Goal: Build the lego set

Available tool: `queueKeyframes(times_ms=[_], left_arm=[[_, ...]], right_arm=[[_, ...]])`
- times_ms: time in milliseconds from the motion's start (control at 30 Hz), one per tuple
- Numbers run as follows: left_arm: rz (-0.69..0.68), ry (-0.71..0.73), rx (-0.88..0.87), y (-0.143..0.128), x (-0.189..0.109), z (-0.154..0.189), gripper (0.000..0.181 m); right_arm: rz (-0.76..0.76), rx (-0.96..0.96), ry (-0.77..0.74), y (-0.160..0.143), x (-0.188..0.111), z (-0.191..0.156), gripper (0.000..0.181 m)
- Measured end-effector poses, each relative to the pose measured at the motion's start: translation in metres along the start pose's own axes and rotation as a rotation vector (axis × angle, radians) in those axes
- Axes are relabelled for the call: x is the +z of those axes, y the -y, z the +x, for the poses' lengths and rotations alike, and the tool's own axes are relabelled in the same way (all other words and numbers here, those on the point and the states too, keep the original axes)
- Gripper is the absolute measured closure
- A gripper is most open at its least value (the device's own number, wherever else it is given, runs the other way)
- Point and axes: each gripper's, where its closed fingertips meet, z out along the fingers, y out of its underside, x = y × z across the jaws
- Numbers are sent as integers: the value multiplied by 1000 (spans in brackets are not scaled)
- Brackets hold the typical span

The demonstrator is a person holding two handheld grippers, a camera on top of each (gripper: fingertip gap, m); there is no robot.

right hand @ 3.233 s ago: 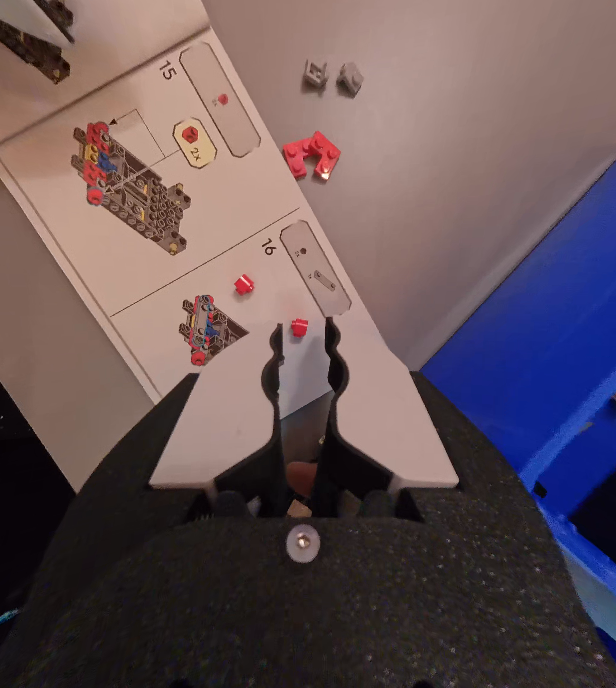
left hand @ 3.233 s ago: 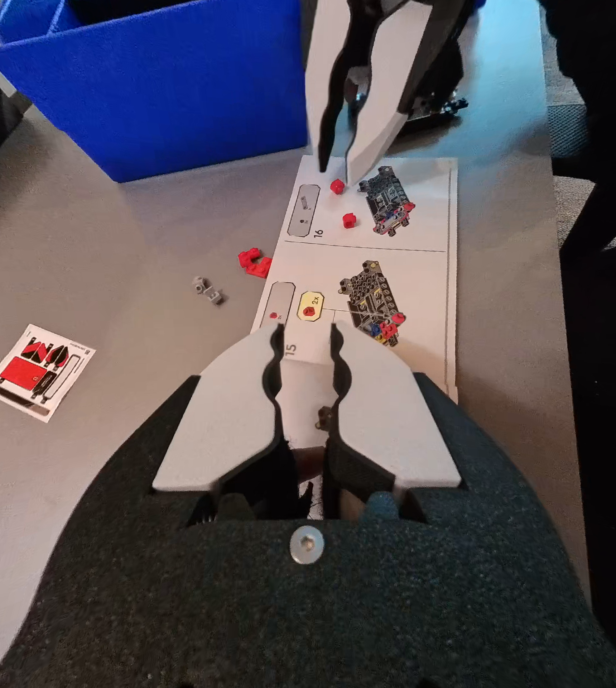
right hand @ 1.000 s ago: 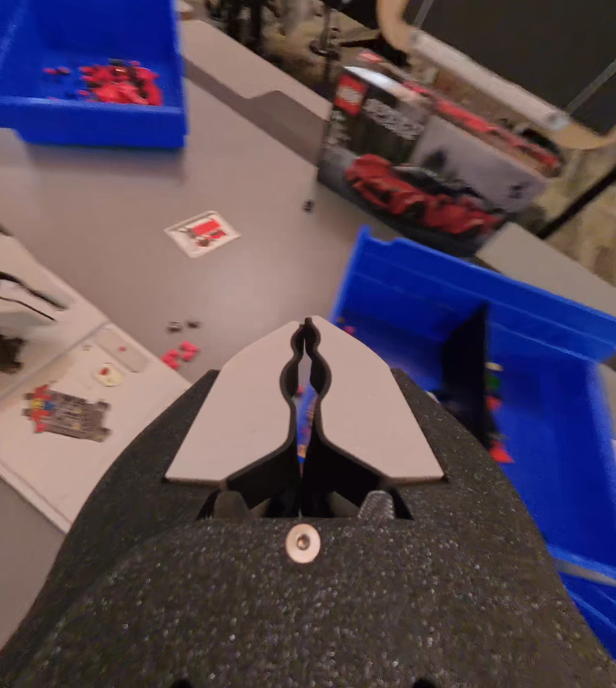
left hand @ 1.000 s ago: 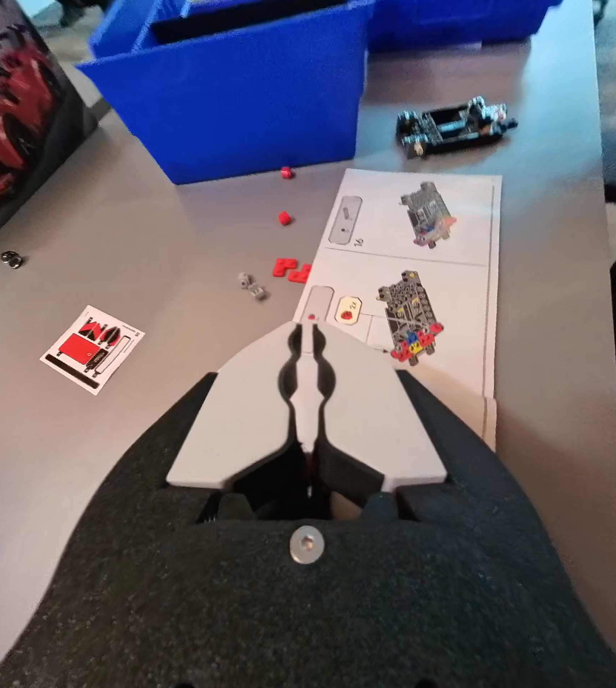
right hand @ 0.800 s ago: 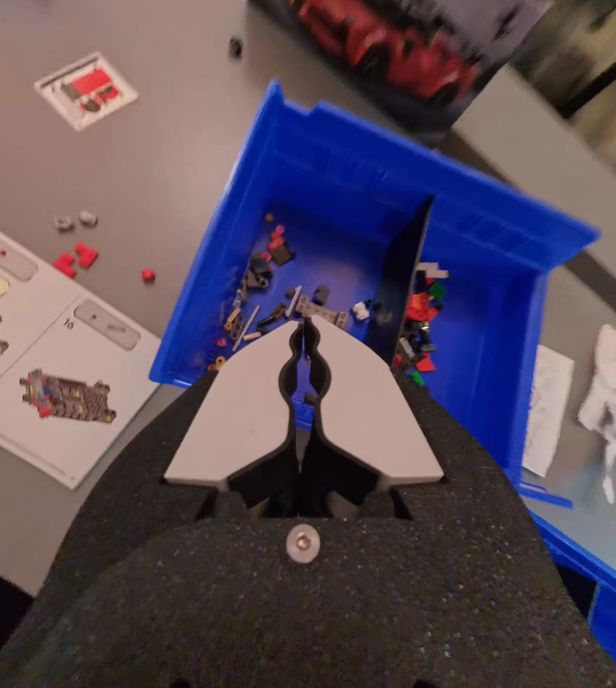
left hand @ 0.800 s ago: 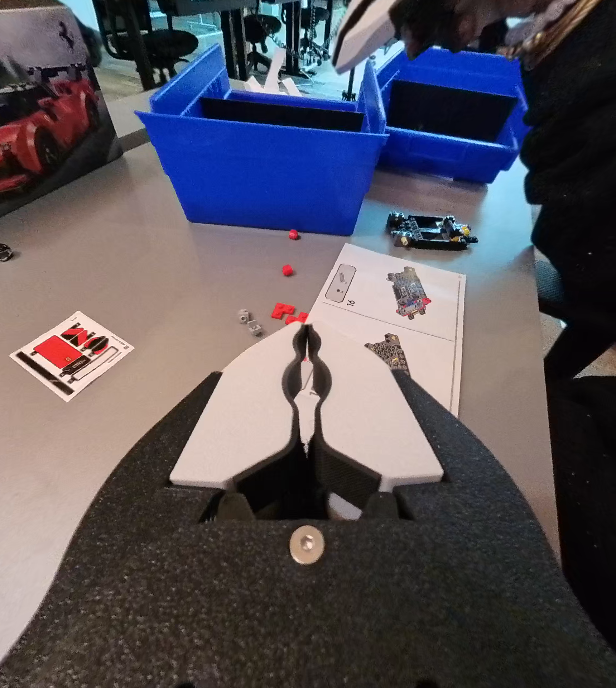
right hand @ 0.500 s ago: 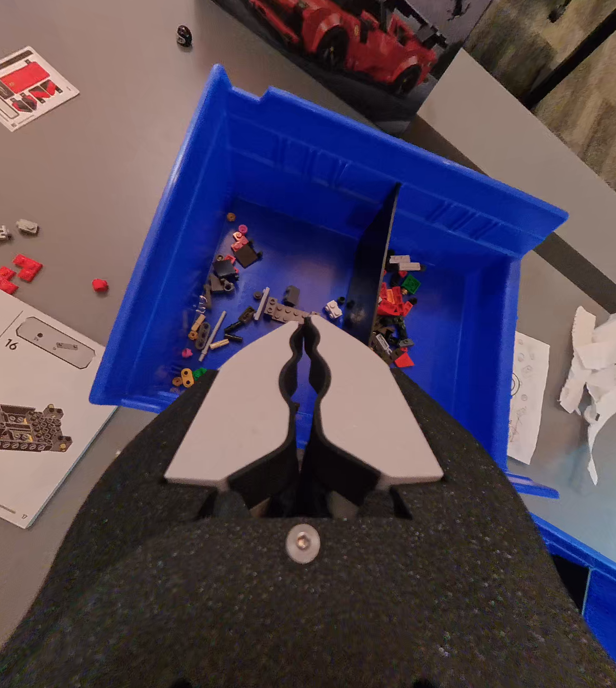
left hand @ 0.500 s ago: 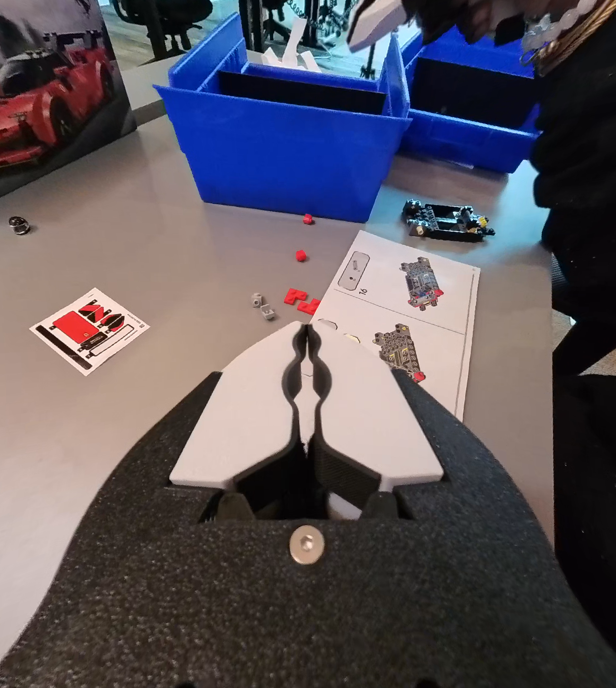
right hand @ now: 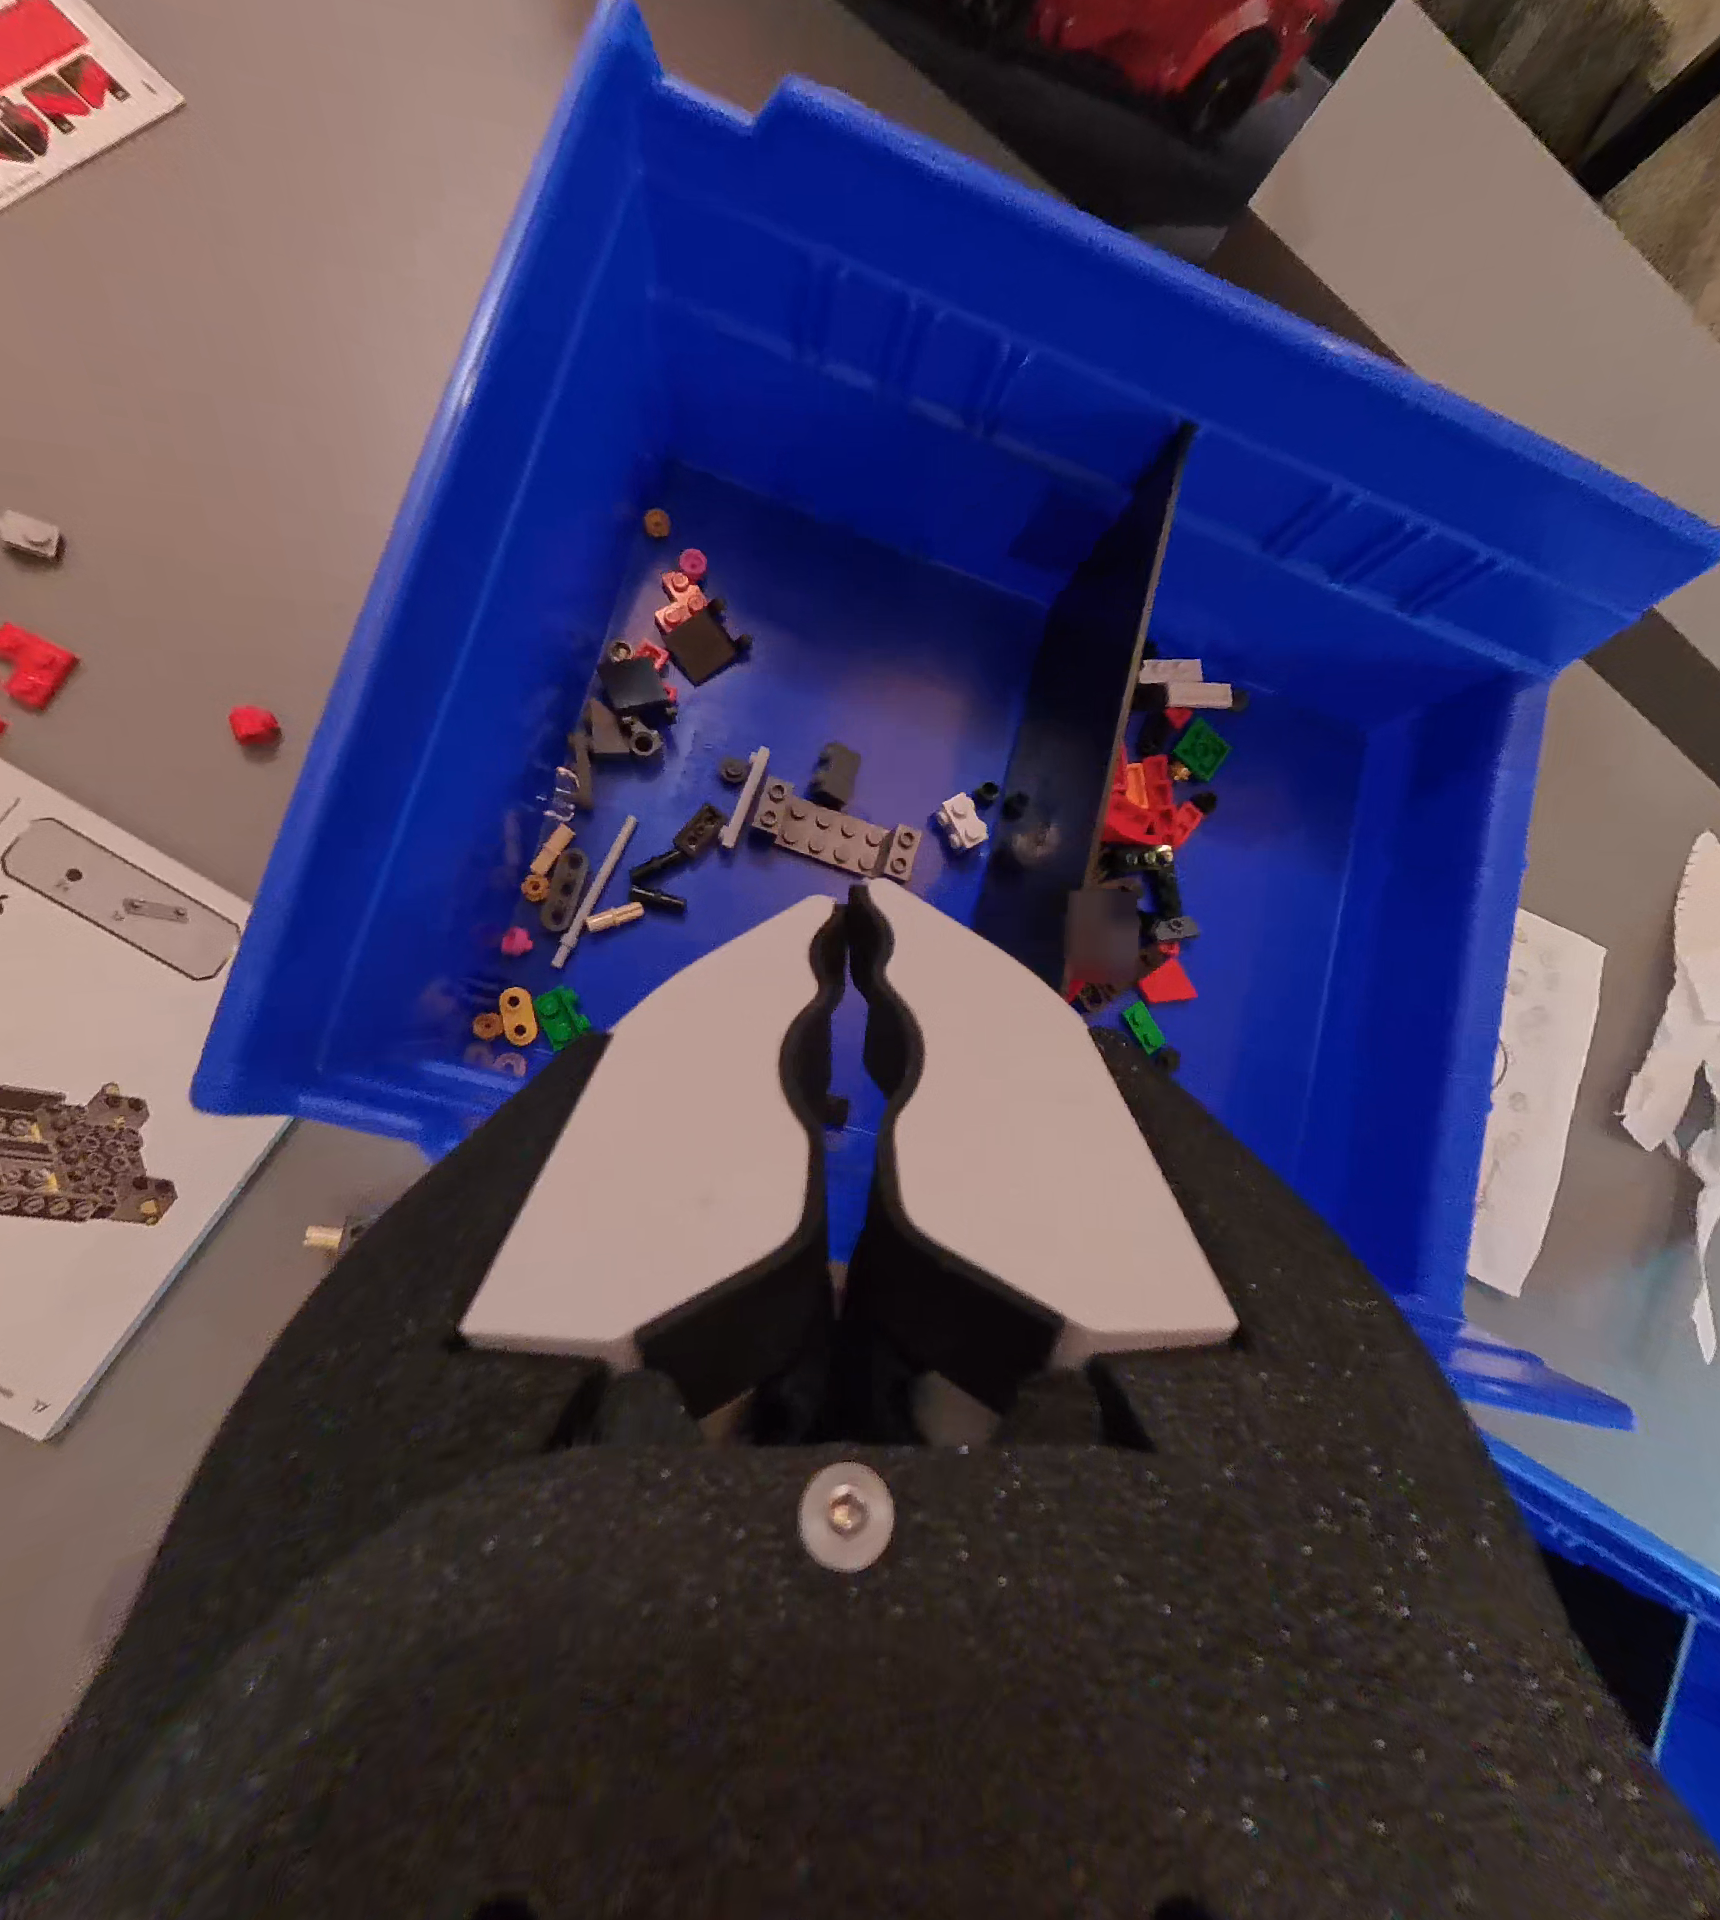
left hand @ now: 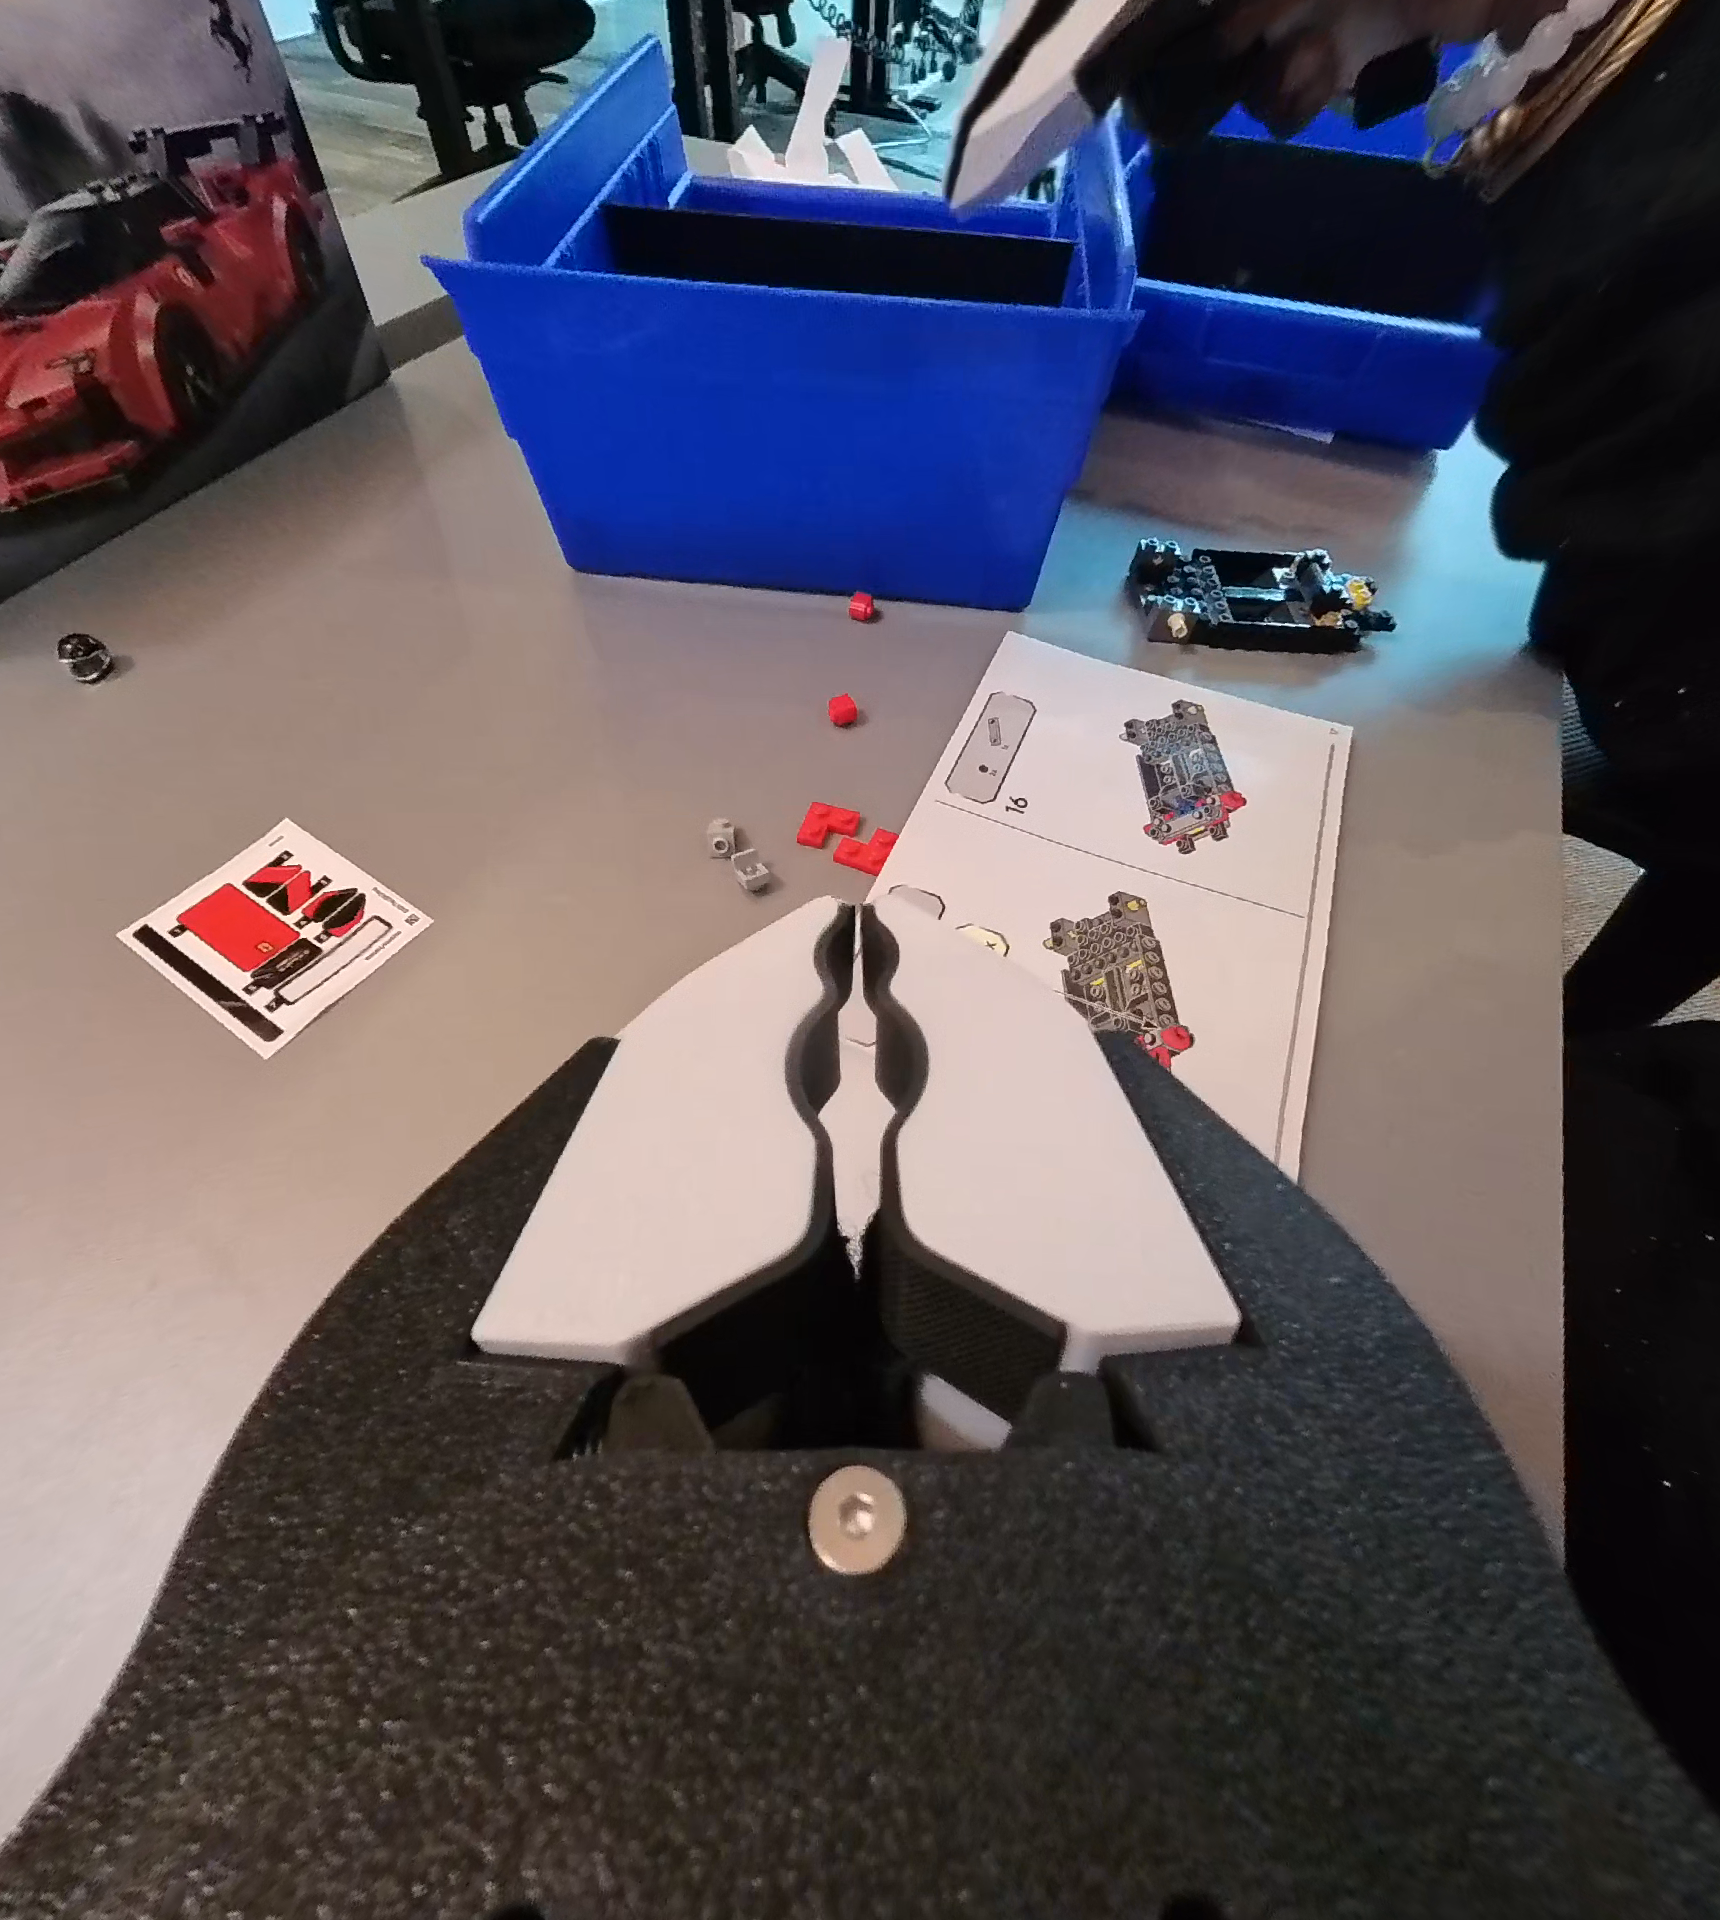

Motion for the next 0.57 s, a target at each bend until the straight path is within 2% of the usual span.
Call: queueKeyframes(times_ms=[200, 567], left_arm=[[-8, 5, -3, 1, 0, 1, 180], [2, -12, 25, 6, -5, 6, 180]], right_arm=[[-16, -13, 35, 4, 17, -5, 181], [-367, -172, 275, -2, 55, -1, 180]])
